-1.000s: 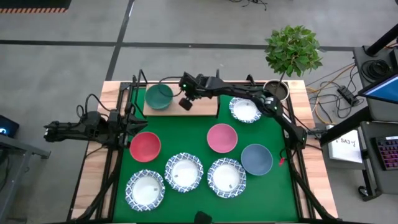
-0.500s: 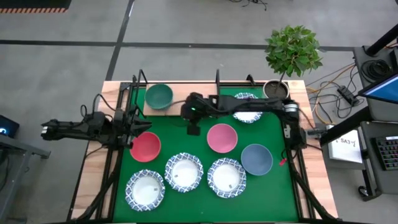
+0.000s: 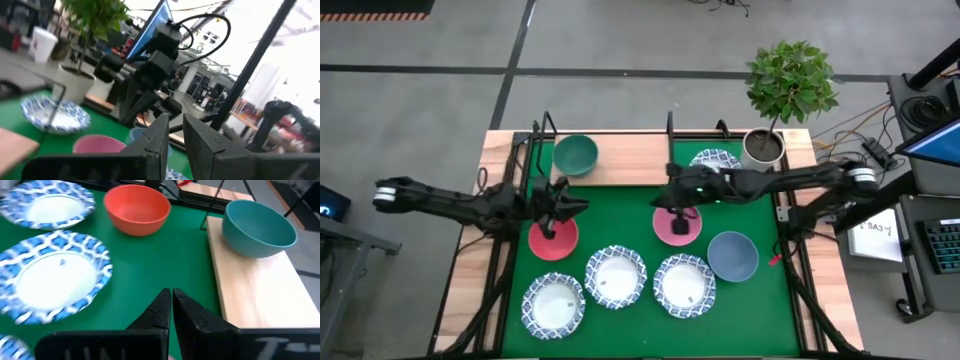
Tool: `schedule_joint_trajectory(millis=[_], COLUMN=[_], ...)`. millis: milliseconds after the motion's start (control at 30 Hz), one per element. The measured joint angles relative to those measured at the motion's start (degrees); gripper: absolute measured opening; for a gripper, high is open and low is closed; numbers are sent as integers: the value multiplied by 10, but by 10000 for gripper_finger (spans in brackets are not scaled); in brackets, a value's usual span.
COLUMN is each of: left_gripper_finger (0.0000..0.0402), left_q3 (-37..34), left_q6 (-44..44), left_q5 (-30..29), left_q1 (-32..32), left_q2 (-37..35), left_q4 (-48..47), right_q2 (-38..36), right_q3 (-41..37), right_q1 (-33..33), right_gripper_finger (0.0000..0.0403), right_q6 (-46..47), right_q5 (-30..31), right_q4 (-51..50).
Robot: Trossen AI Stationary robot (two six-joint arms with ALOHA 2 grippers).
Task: Place and stack bowls onto a shelf
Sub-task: Put the white bowl on the shelf
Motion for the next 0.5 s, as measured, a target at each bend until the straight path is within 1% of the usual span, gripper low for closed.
schedule_joint_trajectory(millis=[100, 200, 267, 367, 433, 500], left_gripper_finger=[40, 40, 40, 40, 40, 40], left_q3=[10, 44, 77, 144, 201, 263], left_q6=[-44, -59, -60, -83, -109, -145], left_q5=[0, 0, 0, 1, 1, 0], left_q1=[-7, -21, -32, -47, -56, -66], left_q2=[46, 89, 116, 146, 164, 186], left_q4=[18, 17, -1, -103, -226, -374], right_q2=[-56, -104, -129, -162, -181, -194], right_q3=[-62, -116, -147, -176, -187, -197], right_q1=[0, 0, 0, 0, 0, 0], right_gripper_finger=[9, 9, 9, 9, 9, 9], right_q6=[0, -2, -6, -13, -15, -15], right_q5=[-18, -27, -31, -51, -56, -57], right_q4=[38, 100, 135, 157, 158, 157])
